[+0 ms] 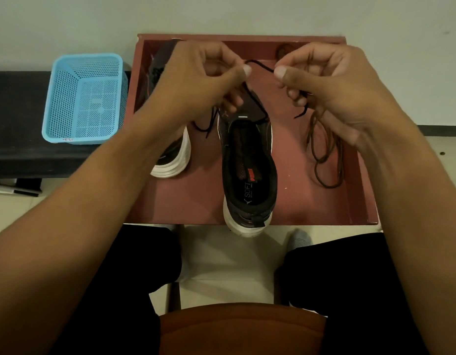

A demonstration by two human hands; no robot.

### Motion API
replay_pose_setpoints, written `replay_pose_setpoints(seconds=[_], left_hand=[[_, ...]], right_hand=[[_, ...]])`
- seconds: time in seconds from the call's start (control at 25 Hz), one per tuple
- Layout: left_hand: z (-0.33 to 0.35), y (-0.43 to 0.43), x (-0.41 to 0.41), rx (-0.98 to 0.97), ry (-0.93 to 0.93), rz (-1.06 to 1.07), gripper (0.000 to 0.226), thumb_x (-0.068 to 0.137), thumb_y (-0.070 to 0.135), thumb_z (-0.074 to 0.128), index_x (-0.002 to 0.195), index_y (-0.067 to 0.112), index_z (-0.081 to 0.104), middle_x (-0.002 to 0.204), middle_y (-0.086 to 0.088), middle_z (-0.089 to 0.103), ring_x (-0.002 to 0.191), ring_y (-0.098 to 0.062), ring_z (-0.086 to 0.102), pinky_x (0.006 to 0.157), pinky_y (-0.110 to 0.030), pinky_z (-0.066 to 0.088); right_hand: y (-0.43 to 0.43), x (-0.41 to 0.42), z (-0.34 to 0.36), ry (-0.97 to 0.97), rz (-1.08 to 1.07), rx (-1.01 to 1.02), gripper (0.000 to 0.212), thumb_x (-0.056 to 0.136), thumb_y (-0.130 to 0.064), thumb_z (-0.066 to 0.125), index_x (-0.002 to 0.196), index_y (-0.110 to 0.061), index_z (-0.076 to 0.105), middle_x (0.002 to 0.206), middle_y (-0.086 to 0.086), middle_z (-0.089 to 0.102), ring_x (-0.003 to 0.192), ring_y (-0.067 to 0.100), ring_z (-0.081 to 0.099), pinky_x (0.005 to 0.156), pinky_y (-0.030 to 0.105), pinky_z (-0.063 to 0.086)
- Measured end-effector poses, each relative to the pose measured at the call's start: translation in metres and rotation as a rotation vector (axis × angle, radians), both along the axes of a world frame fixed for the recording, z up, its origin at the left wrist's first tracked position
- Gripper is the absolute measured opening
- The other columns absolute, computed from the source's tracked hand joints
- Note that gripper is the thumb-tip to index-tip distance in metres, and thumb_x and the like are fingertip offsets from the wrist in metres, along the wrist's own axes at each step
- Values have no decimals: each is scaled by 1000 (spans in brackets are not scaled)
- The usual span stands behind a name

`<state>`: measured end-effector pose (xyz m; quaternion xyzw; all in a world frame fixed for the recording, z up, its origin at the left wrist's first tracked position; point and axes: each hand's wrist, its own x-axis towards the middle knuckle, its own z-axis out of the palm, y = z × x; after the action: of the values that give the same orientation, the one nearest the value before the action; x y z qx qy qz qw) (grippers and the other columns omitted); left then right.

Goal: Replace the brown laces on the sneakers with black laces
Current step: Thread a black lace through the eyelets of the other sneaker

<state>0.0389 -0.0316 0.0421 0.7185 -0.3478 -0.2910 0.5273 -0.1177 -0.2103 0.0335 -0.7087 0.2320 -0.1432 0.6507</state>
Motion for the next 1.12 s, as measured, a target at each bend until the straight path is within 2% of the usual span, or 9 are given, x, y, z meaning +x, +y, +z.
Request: replay_pose_setpoints(seconds=[0.24, 0.4, 0.52, 0.68, 0.8, 0.88, 0.96, 1.04, 1.12], left_hand=[[-4, 10, 20, 61, -16, 129, 16, 98, 18, 73, 101, 3, 69, 74, -3, 74, 67, -20, 75, 63, -29, 61], [-5, 9, 18, 132, -2, 46, 16, 96, 18, 76, 99, 3, 71, 72, -3, 75, 69, -21, 75, 63, -32, 62], [-7, 7, 11, 170, -22, -23, 20, 95, 20, 77, 101, 1, 75, 79, -7, 78, 71, -22, 75, 64, -33, 64], [-2, 6, 5, 236, -43, -223, 21, 92, 25, 79, 108, 11, 79, 82, -2, 78, 73, -13, 76, 66, -21, 59], [-7, 9, 12, 320, -164, -218, 14, 94, 26, 77, 104, 16, 77, 83, -4, 78, 75, -20, 78, 73, -35, 66], [-12, 10, 16, 409, -195, -188, 10, 100, 22, 70, 100, 15, 76, 81, -3, 77, 73, -22, 78, 73, -39, 67], [-17, 10, 13, 505, -190, -174, 16, 105, 24, 63, 99, 14, 74, 82, -4, 77, 72, -24, 78, 70, -37, 66], [-17, 8, 7, 582, -211, -156, 23, 103, 35, 65, 96, 15, 73, 79, -5, 78, 65, -21, 77, 64, -30, 64], [-17, 6, 1, 649, -240, -136, 31, 97, 48, 68, 91, 18, 73, 72, -2, 77, 57, -15, 75, 56, -21, 59]], right_hand=[[-29, -17, -8, 57, -108, 72, 13, 92, -14, 78, 104, -8, 77, 82, 4, 73, 66, 9, 57, 61, 19, 44], [-29, -13, -6, -141, -168, 336, 13, 94, -4, 72, 107, -6, 74, 88, 5, 73, 77, 11, 63, 72, 20, 49], [-25, -8, -3, -337, -134, 564, 11, 100, -7, 66, 111, -6, 71, 94, 4, 68, 81, 10, 60, 75, 21, 48], [-23, -7, 0, -534, -126, 762, 15, 108, -16, 56, 107, -6, 68, 108, 10, 72, 100, 19, 69, 87, 32, 55], [-31, -11, -1, -642, -167, 881, 15, 109, -10, 53, 109, 0, 64, 107, 15, 72, 99, 25, 72, 86, 37, 57], [-37, -13, -3, -615, -174, 771, 13, 108, -9, 55, 114, 1, 60, 99, 11, 68, 82, 17, 66, 77, 32, 53], [-37, -10, -5, -374, -165, 310, 20, 107, -15, 58, 120, -2, 65, 91, 3, 66, 73, 11, 55, 69, 25, 45], [-25, -5, -10, -85, -54, -159, 21, 104, -20, 65, 118, -8, 74, 87, -3, 74, 73, 10, 59, 67, 22, 45], [-7, 0, -12, 96, 106, -359, 17, 101, -20, 70, 114, -12, 78, 89, -3, 80, 76, 10, 70, 70, 18, 52]])
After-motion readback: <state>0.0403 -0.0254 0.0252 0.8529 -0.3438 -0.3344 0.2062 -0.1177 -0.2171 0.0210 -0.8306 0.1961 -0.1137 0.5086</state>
